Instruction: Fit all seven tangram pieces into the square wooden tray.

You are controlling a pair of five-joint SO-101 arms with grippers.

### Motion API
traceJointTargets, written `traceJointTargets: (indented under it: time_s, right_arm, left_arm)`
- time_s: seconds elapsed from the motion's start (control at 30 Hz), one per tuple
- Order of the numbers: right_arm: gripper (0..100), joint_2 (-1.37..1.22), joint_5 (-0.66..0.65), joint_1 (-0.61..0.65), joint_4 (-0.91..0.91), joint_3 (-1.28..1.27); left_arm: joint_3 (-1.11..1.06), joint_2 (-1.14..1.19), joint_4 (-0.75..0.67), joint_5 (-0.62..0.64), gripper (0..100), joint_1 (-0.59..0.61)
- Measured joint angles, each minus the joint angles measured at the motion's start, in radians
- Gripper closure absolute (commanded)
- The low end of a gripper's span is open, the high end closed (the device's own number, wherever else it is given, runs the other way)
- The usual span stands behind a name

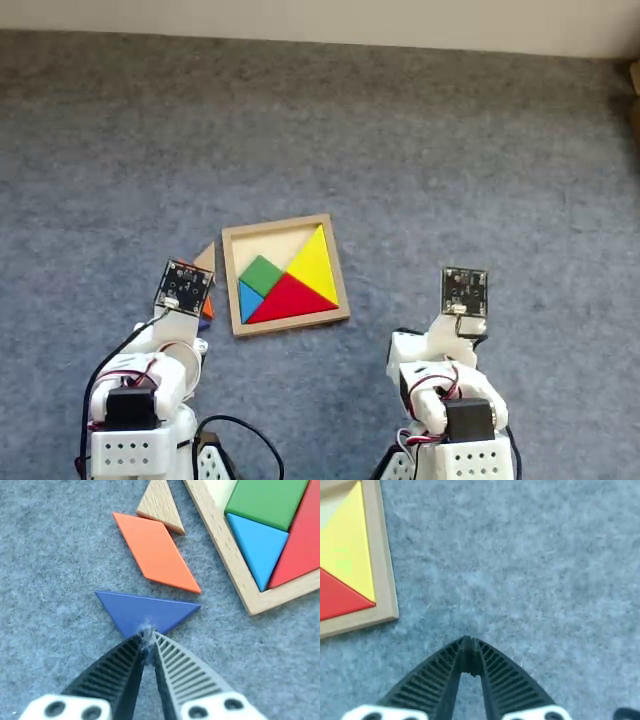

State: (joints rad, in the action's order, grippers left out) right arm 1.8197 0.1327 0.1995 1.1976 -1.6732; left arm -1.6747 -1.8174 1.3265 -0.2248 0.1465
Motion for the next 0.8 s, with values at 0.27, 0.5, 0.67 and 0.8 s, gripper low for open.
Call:
traceJointTargets:
  time_s: [0.27,0.5,0.67,0.8]
  right_arm:
    - [98.9,0.000,0.000,0.000,0.044,0.000]
    - [98.9,0.003,0.000,0.000,0.044,0.000]
    - [98.9,0.003,0.000,0.000,0.044,0.000]
    - [98.9,0.003,0.000,0.000,0.044,0.000]
  left_arm:
    - [0.000,0.000,0.000,0.000,99,0.000]
    - [0.000,0.000,0.000,0.000,99,0.000]
    - [0.000,0.000,0.000,0.000,99,0.000]
    - [0.000,0.000,0.000,0.000,99,0.000]
